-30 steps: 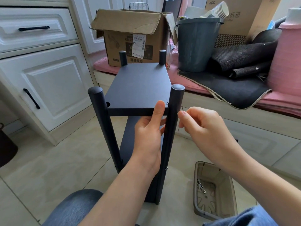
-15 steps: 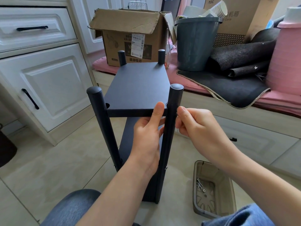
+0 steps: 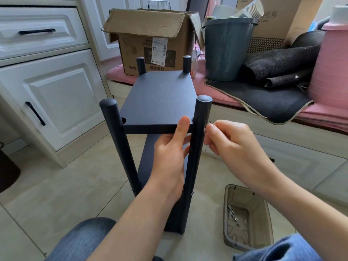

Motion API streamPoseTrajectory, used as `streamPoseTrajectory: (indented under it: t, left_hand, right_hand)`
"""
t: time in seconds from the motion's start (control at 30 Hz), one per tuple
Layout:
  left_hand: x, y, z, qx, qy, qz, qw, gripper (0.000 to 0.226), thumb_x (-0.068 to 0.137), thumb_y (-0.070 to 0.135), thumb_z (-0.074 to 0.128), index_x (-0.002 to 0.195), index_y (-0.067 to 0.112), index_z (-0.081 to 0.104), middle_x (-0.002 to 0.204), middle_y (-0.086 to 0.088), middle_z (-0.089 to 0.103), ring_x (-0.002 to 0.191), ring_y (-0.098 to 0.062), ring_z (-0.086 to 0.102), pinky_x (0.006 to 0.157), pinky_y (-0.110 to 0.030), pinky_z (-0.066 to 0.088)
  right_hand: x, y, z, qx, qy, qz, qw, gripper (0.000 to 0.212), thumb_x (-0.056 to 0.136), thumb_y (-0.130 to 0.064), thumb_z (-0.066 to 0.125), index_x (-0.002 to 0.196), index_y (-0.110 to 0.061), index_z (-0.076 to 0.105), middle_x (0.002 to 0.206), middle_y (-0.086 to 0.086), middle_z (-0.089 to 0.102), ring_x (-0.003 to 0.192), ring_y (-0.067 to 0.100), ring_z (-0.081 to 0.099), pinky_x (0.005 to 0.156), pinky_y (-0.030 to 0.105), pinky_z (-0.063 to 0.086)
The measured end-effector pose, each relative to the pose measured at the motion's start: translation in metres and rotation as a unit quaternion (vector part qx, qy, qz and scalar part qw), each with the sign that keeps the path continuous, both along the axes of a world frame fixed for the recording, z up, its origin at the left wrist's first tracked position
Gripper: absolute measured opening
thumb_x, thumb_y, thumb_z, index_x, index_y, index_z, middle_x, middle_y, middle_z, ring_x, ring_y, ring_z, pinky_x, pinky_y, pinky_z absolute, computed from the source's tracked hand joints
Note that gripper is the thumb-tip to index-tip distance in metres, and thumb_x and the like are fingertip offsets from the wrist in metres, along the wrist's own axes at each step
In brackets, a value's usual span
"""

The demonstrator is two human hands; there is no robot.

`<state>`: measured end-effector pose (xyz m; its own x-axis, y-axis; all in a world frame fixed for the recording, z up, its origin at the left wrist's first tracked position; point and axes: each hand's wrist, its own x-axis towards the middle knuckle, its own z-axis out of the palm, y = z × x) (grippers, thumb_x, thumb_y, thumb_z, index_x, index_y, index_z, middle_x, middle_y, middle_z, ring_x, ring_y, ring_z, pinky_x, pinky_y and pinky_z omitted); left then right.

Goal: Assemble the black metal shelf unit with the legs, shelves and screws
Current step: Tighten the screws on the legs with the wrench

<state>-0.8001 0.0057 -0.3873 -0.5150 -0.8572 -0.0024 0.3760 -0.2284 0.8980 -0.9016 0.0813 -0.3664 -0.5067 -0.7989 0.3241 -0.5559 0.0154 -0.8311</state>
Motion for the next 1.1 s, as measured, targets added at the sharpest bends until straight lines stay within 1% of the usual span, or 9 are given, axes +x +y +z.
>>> streamPoseTrajectory:
  t: [0.17,0.33,0.4,0.53,0.63,0.77,0.87,0.97,1.1]
  left_hand:
    - [-0.0002,0.0,0.0001,0.0,0.003,0.002,1.0,0.029,0.082,0.041,0.063,0.093,0.016,0.072,0.101,-0.009,0.078,0.099,-0.023,0.074,0.091,-0.035,0.054]
    - [-0.0002,0.0009,0.0004,-0.005,0.001,-0.002,1.0,0.036,0.083,0.043,0.062,0.098,0.012,0.073,0.102,-0.01,0.078,0.097,-0.022,0.074,0.09,-0.034,0.053]
    - [0.0004,0.0008,0.0005,-0.006,0.001,-0.003,1.0,0.037,0.083,0.043,0.062,0.098,0.011,0.073,0.102,-0.01,0.078,0.097,-0.023,0.074,0.091,-0.035,0.053]
    - [0.0001,0.0014,0.001,0.0,0.002,0.004,1.0,0.028,0.081,0.041,0.063,0.092,0.018,0.072,0.103,-0.01,0.078,0.101,-0.025,0.073,0.098,-0.041,0.054]
    - [-0.0001,0.0017,0.0008,-0.001,0.0,0.0,1.0,0.032,0.081,0.042,0.063,0.096,0.015,0.072,0.101,-0.008,0.078,0.1,-0.022,0.074,0.096,-0.038,0.053]
    - [0.0005,0.0015,0.0013,0.001,0.004,-0.003,1.0,0.032,0.082,0.042,0.062,0.096,0.014,0.073,0.1,-0.007,0.078,0.097,-0.021,0.074,0.09,-0.034,0.053]
    - [0.0,0.0018,0.0016,0.004,0.007,0.001,1.0,0.024,0.084,0.039,0.063,0.09,0.018,0.073,0.099,-0.007,0.078,0.096,-0.021,0.074,0.092,-0.036,0.054]
    - [-0.0004,0.0015,0.0007,0.009,0.005,0.004,1.0,0.022,0.087,0.038,0.063,0.089,0.018,0.072,0.1,-0.009,0.078,0.099,-0.023,0.074,0.095,-0.038,0.054]
    - [0.0003,0.0018,0.0006,0.002,0.006,-0.006,1.0,0.029,0.084,0.04,0.062,0.093,0.014,0.072,0.098,-0.009,0.078,0.094,-0.021,0.074,0.09,-0.034,0.054]
  right_hand:
    - [-0.0004,0.001,-0.0002,-0.001,0.029,-0.016,0.999,0.029,0.092,-0.022,0.062,0.065,-0.013,0.06,0.05,-0.01,0.049,0.048,0.005,0.042,0.048,0.016,0.033]
    - [0.0001,-0.0007,-0.0003,0.013,0.002,0.006,1.0,0.042,0.101,-0.025,0.048,0.062,-0.016,0.059,0.053,0.0,0.048,0.048,0.008,0.038,0.053,0.03,0.033]
    - [-0.0013,0.0002,0.0013,0.012,0.004,0.005,1.0,0.042,0.101,-0.028,0.048,0.062,-0.018,0.06,0.053,-0.001,0.048,0.048,0.007,0.038,0.053,0.029,0.033]
    - [-0.004,0.0002,0.0018,0.002,0.018,-0.019,1.0,0.029,0.094,-0.031,0.059,0.068,-0.018,0.06,0.051,-0.011,0.048,0.049,0.006,0.041,0.049,0.018,0.031]
    - [-0.001,-0.0022,-0.0006,0.003,0.005,-0.01,1.0,0.033,0.098,-0.028,0.054,0.069,-0.012,0.059,0.051,-0.008,0.046,0.048,0.007,0.037,0.05,0.023,0.031]
    - [0.0,0.0003,0.0016,0.005,0.003,0.0,1.0,0.043,0.102,-0.027,0.047,0.062,-0.016,0.06,0.051,-0.002,0.044,0.046,0.008,0.035,0.051,0.029,0.031]
    - [0.0,0.0007,0.0029,-0.002,0.013,-0.013,1.0,0.033,0.095,-0.029,0.057,0.067,-0.013,0.062,0.051,0.0,0.047,0.048,0.007,0.039,0.049,0.023,0.032]
    - [0.0017,-0.0018,0.0002,0.003,0.015,-0.019,1.0,0.024,0.092,-0.024,0.061,0.07,-0.015,0.058,0.047,-0.009,0.049,0.045,0.006,0.04,0.047,0.017,0.031]
    - [-0.0002,0.0001,-0.0007,0.007,0.007,0.0,1.0,0.04,0.1,-0.027,0.052,0.062,-0.016,0.06,0.047,-0.008,0.044,0.045,0.008,0.037,0.048,0.021,0.029]
